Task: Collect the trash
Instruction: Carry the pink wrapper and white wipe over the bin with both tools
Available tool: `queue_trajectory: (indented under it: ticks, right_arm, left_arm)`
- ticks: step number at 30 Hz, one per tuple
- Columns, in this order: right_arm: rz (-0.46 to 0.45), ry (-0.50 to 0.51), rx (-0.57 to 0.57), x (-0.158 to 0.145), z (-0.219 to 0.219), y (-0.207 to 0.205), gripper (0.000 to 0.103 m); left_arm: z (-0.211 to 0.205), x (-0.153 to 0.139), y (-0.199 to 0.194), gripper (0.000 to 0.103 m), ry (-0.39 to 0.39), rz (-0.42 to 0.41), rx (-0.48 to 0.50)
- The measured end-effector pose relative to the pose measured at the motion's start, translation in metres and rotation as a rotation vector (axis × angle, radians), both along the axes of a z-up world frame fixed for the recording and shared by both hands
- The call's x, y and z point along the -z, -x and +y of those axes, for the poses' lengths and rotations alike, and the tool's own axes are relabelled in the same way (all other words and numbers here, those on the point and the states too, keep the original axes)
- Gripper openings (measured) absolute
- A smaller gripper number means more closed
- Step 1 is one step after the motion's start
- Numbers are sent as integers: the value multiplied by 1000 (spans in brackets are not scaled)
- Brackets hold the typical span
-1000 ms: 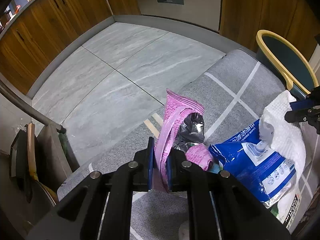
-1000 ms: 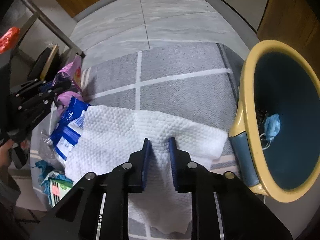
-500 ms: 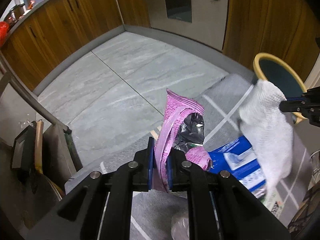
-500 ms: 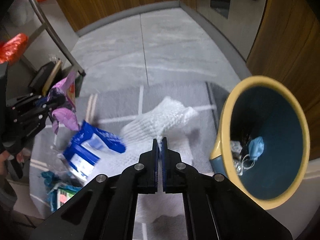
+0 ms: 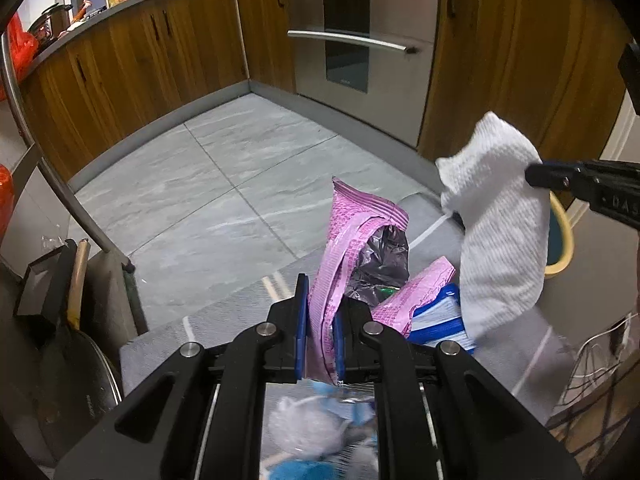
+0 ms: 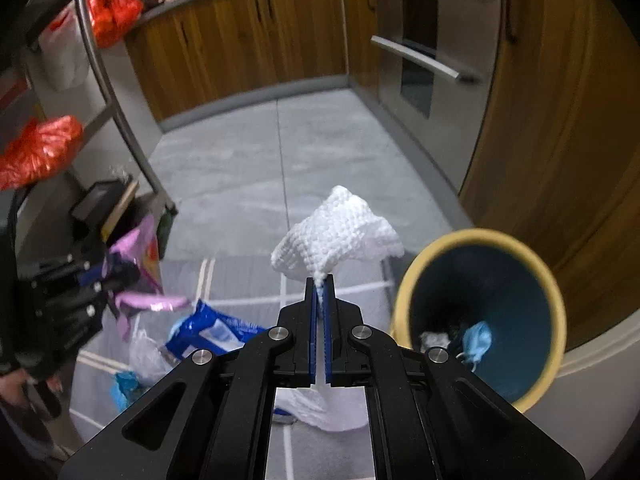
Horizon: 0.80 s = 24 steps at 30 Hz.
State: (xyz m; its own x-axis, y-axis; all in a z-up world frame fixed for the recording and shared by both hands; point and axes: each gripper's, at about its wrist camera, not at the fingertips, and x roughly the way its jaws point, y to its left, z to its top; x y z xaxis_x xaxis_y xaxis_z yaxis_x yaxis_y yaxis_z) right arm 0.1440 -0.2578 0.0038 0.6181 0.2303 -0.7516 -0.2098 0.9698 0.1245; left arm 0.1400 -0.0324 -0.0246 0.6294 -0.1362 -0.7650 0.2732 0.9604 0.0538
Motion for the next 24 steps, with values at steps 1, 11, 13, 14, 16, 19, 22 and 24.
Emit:
queue_trajectory:
  ticks: [1, 11, 13, 14, 16, 19, 22, 24]
  right_arm:
    - [-12, -5, 8, -5, -4, 2, 4]
    - [-90, -54, 88, -37, -46, 21, 4]
    - [-111, -62, 96, -43, -58, 23, 4]
    - [-118, -63, 99, -45, -62, 24, 4]
    - [-136, -57, 114, -49, -71, 23, 4]
    - [-154, -55, 142, -54, -86, 19, 4]
    - [-178, -34, 170, -58, -100, 15, 4]
    - [-184, -22, 178, -59, -107, 14, 4]
  left_arm:
    - [-5, -2, 3, 11, 2, -6, 6]
    - [-52, -17, 31, 11, 25, -58, 96]
    - [-59, -18, 35, 11, 30, -70, 111]
    - [-62, -19, 37, 11, 33, -75, 119]
    - [-69, -19, 40, 11, 43, -85, 136]
    - [-76, -20, 42, 11, 60, -90, 158]
    - [-83, -19, 42, 11, 85, -89, 172]
    - [-89, -18, 42, 11, 97, -82, 187]
